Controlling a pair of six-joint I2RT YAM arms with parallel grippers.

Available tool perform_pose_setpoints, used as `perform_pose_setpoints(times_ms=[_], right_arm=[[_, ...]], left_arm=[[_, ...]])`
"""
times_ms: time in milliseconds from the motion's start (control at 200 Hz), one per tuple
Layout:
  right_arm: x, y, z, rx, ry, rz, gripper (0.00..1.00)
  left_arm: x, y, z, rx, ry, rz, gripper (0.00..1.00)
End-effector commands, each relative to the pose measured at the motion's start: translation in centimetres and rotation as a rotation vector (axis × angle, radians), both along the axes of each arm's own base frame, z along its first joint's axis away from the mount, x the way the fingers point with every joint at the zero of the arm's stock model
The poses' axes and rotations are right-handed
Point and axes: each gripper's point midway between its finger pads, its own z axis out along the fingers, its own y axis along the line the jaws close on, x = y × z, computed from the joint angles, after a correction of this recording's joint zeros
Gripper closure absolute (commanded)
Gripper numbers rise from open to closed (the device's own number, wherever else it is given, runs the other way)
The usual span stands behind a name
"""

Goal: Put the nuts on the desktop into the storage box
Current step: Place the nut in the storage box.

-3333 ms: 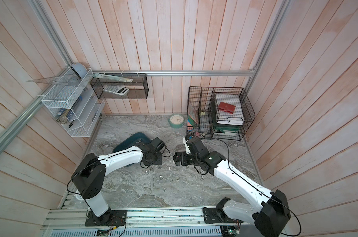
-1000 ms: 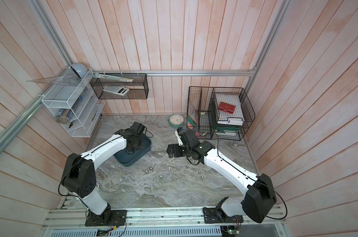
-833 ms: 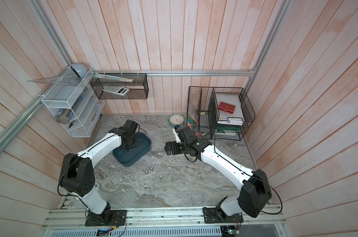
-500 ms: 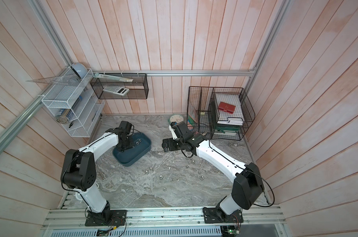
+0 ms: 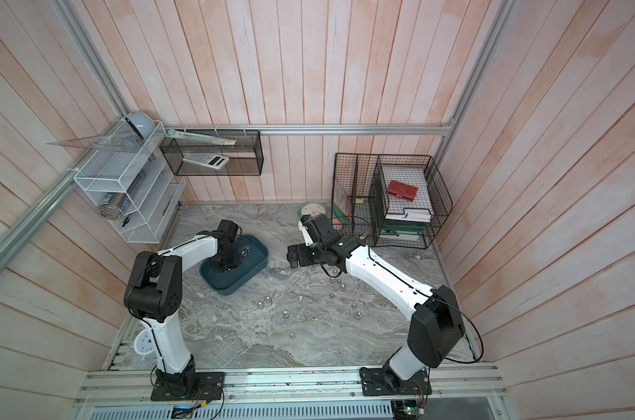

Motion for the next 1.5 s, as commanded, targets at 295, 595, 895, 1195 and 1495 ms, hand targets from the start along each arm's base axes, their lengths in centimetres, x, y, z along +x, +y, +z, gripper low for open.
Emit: perform_pose_setpoints(times_ms=[295, 595, 895, 1195, 1495], right_arm=[[0.3, -0.1, 0.0, -0.041, -0.007, 0.003, 0.02], [0.2, -0.3, -0.2, -0.049, -0.006, -0.002, 0.02], [0.0, -0.5, -0.1, -0.045, -0.005, -0.005, 0.02], [-0.6, -1.0, -0.4, -0.028, 0.003, -0.025, 0.02], [-2.3, -2.0, -1.5, -0.005, 0.032, -0.043, 0.02]], left_arm=[[2.8, -0.6, -0.2, -0.019, -0.035, -0.016, 0.68], [3.4, -0.9, 0.1, -0.032, -0.046, -0.021, 0.65], [2.0, -0.9, 1.7, -0.054, -0.056, -0.015, 0.54], [-0.4, -1.4, 5.6, -0.084, -0.105, -0.015, 0.37], [-3.2, -5.7, 8.7, -0.092, -0.135, -0.101, 0.17]])
